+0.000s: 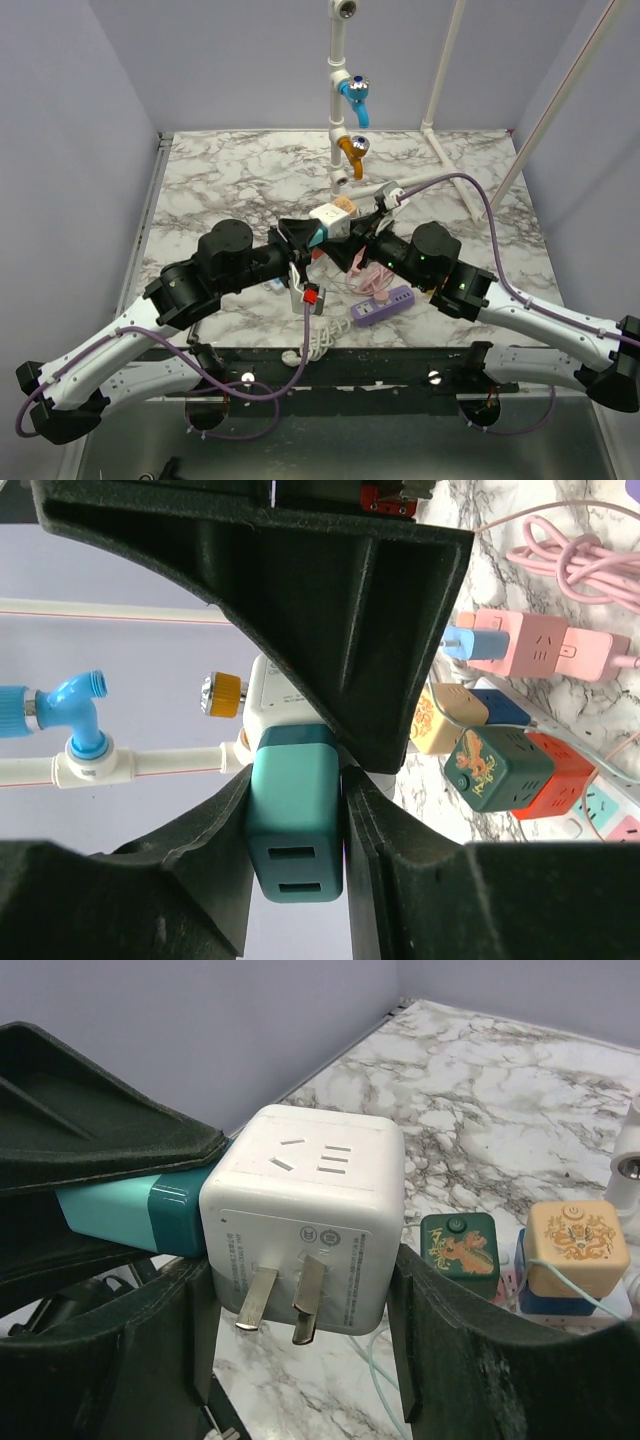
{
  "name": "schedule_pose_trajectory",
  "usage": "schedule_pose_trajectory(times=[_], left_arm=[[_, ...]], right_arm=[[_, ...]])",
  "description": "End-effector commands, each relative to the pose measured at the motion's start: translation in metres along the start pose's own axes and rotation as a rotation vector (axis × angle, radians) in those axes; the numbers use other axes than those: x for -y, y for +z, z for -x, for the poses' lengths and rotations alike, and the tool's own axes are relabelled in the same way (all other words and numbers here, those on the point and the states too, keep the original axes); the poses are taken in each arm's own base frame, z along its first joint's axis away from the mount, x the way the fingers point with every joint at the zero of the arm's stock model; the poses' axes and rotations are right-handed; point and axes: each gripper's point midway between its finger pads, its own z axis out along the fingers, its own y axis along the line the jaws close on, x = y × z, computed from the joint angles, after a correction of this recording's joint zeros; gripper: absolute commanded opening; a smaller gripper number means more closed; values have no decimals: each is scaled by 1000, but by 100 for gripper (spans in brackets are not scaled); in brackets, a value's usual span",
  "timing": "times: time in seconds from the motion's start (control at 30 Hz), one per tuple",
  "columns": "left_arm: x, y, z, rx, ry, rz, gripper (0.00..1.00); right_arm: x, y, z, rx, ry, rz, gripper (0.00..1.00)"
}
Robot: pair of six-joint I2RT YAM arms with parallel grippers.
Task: Pull the plug off the socket
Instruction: Remove the plug from the socket, then place the plug at the center of the board.
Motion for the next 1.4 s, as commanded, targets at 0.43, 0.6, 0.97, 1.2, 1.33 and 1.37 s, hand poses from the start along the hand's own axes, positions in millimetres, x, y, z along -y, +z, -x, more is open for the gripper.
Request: schedule_pose_trajectory(times=[0.43, 0.6, 0.97, 1.2, 1.33, 1.37], left_arm=[[10, -44, 23, 52, -92, -19, 0], [12, -53, 20, 32, -74, -18, 0], [87, -55, -64, -293, -441, -151, 0], [160, -76, -109, -471, -757, -331, 0], [200, -81, -112, -494, -788, -398, 0], [207, -81, -113, -495, -788, -404, 0]], right_arm=[[87, -20, -1, 78, -48, -421, 1], [101, -28, -8, 61, -54, -466, 1], [203, -90, -49, -70, 189, -886, 1], [256, -146, -93, -147, 435, -1167, 1], [265, -162, -101, -174, 478, -1245, 1], [267, -166, -103, -178, 481, -1262, 1]])
